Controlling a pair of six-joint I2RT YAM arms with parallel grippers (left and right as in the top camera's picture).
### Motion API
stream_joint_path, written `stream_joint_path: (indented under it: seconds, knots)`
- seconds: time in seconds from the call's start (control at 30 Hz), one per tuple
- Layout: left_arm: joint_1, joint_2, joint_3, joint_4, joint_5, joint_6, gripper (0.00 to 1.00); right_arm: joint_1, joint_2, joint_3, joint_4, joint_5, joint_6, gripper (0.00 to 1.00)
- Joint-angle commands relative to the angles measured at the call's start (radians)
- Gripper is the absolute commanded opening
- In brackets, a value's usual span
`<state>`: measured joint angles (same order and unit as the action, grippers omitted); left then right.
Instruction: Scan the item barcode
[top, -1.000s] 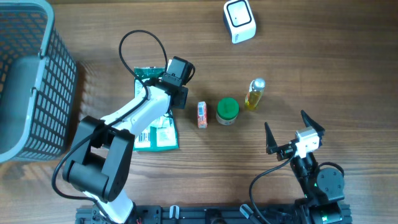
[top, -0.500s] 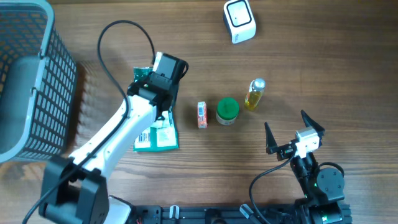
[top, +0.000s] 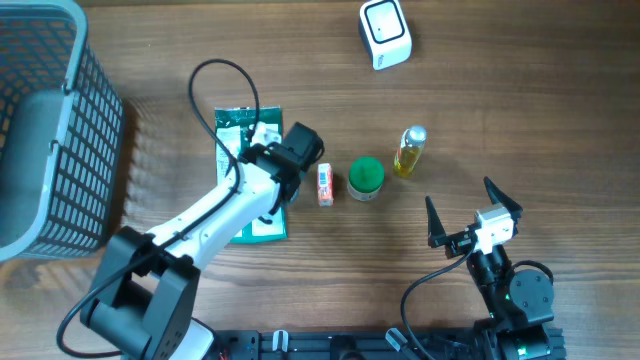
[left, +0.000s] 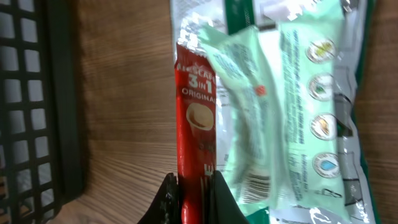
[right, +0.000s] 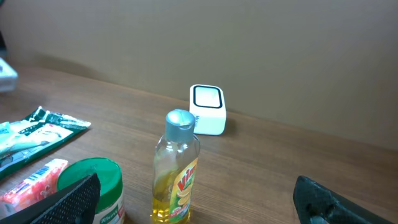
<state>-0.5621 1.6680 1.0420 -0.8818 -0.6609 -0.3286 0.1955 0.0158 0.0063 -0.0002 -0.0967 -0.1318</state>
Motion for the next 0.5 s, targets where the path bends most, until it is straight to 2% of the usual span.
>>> stream_joint_path:
  seconds: [0.0, 0.2, 0.47]
  knots:
    - [-0.030, 0.015, -0.021, 0.034, -0.005, -0.024, 0.04, -0.001, -0.005, -0.001, 0.005, 0.002, 0.002, 1.00]
    - [-0.034, 0.015, -0.021, 0.117, 0.156, -0.024, 0.04, -0.001, -0.005, -0.001, 0.005, 0.002, 0.002, 1.00]
    - [-0.021, 0.003, -0.011, 0.165, 0.200, -0.034, 0.06, -0.001, -0.005, -0.001, 0.005, 0.002, 0.001, 0.99]
